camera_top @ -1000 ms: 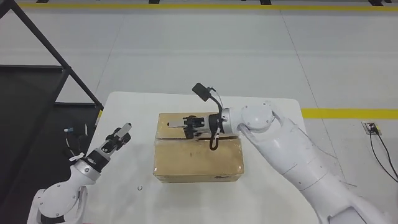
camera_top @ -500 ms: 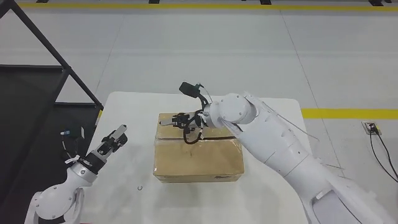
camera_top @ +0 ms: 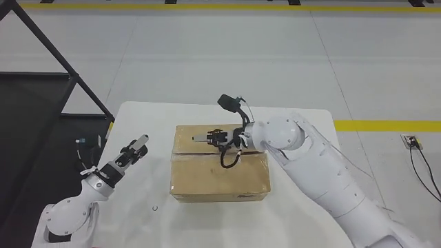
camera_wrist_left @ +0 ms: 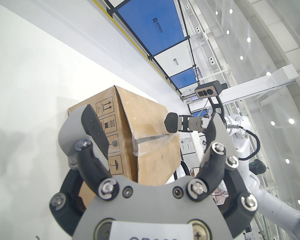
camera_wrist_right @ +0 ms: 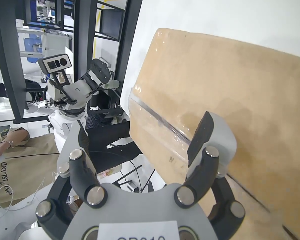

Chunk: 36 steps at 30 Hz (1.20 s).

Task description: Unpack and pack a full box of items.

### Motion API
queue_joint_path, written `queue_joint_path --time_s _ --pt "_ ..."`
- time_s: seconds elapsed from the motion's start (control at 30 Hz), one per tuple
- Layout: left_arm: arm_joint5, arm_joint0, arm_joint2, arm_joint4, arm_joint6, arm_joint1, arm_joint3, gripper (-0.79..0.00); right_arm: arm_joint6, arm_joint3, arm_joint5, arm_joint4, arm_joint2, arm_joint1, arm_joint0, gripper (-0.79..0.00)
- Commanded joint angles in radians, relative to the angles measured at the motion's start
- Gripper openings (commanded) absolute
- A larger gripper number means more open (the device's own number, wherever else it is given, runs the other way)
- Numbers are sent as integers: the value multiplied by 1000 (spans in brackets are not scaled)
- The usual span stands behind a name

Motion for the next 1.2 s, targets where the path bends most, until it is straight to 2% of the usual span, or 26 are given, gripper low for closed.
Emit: queue_joint_path --time_s 0.0,0.27,0.47,0.67,0.83,1.17 --pt "1 -3 4 1 2 2 1 0 22 -74 17 -25 45 22 -52 0" --pt "4 -7 15 1 11 9 4 0 86 -264 34 -73 186 80 -206 0" --pt "10 -4 20 4 17 14 5 0 102 -320 90 57 348 111 -319 0" --pt "16 -9 30 3 22 18 13 0 230 -329 110 158 489 145 -421 0" --pt "24 -21 45 9 23 22 11 0 222 -301 151 168 492 152 -441 0" --pt "28 -22 53 14 34 30 7 0 180 -220 195 154 426 151 -401 0"
